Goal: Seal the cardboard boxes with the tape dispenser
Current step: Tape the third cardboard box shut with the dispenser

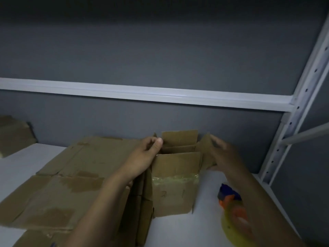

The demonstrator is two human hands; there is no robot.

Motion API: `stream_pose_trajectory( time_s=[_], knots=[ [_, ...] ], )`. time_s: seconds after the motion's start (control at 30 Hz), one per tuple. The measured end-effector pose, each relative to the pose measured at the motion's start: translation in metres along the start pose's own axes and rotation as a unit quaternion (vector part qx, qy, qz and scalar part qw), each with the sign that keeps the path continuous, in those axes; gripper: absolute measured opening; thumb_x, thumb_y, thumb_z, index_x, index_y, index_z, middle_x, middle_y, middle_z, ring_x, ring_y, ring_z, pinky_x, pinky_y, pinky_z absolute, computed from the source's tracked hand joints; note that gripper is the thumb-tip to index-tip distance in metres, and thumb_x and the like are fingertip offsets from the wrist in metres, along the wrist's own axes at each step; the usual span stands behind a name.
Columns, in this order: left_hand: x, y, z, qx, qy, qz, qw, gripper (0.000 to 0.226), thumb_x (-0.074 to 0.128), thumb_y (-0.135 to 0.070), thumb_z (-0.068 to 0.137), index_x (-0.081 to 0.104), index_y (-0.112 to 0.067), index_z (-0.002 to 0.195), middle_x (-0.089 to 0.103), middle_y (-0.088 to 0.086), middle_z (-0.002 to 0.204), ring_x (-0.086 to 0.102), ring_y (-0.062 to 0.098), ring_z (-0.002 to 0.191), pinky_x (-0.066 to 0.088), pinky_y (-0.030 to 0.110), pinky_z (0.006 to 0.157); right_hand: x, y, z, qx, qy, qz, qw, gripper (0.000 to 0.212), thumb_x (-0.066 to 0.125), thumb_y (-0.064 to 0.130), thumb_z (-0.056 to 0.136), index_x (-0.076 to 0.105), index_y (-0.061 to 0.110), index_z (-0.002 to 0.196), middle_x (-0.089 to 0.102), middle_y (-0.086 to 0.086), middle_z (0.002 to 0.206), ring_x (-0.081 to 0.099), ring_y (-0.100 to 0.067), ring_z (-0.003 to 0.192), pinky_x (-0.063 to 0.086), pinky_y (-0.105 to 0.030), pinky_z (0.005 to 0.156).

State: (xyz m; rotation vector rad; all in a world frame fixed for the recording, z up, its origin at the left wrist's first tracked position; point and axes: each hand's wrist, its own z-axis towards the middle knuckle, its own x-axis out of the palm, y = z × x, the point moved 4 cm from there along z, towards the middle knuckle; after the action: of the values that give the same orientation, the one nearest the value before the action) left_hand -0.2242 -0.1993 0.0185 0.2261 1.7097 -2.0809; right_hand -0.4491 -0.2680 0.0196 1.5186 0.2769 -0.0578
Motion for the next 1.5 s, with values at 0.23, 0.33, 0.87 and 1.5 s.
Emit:
stream_pose_trajectory(
  time_s=[0.23, 0.33, 0.87, 1.5],
  knots=[
    [0.009, 0.022, 0.029, -0.01, -0.047, 0.206, 0.977, 0.037, 0.038, -0.048, 0.1, 0.059, -0.019, 0.109, 0.053, 0.005, 0.128, 0.05, 0.025, 0.122, 0.039, 0.032, 0.087, -0.038, 0.0, -0.005, -0.044, -0.009, -0.101, 0.994, 0.024, 0.045, 0.013, 0.098, 0.068, 0.02, 0.092, 0.065, -0.005, 0.098, 0.063, -0.021, 0.086, 0.057, -0.03, 0.067],
    [0.01, 0.018, 0.031, 0.034, -0.037, 0.289, 0.956, 0.032, 0.047, -0.04, 0.099, 0.063, -0.019, 0.117, 0.028, 0.002, 0.157, 0.035, 0.019, 0.139, 0.034, 0.029, 0.101, -0.034, -0.008, -0.01, -0.063, 0.029, -0.075, 0.995, 0.014, 0.049, 0.024, 0.098, 0.061, 0.019, 0.092, 0.06, -0.008, 0.093, 0.062, -0.02, 0.083, 0.058, -0.031, 0.072],
    [0.015, 0.003, 0.047, 0.112, 0.115, 0.341, 0.926, 0.063, 0.063, -0.075, 0.068, 0.066, -0.036, 0.117, 0.063, -0.017, 0.112, 0.043, 0.012, 0.116, 0.046, 0.037, 0.094, -0.029, -0.03, 0.004, -0.129, -0.024, -0.19, 0.973, 0.015, 0.067, 0.031, 0.086, 0.053, 0.035, 0.09, 0.06, 0.01, 0.091, 0.06, -0.011, 0.083, 0.055, -0.036, 0.075],
    [0.05, 0.019, 0.071, -0.002, -0.043, 0.046, 0.998, 0.03, 0.049, -0.021, 0.1, 0.072, -0.008, 0.084, 0.073, 0.014, 0.087, 0.066, 0.026, 0.085, 0.049, 0.029, 0.074, -0.042, -0.045, 0.004, -0.19, -0.04, -0.095, 0.976, 0.057, 0.05, 0.07, 0.077, 0.042, 0.046, 0.129, 0.049, 0.017, 0.128, 0.049, 0.0, 0.116, 0.045, -0.022, 0.091]
  ],
)
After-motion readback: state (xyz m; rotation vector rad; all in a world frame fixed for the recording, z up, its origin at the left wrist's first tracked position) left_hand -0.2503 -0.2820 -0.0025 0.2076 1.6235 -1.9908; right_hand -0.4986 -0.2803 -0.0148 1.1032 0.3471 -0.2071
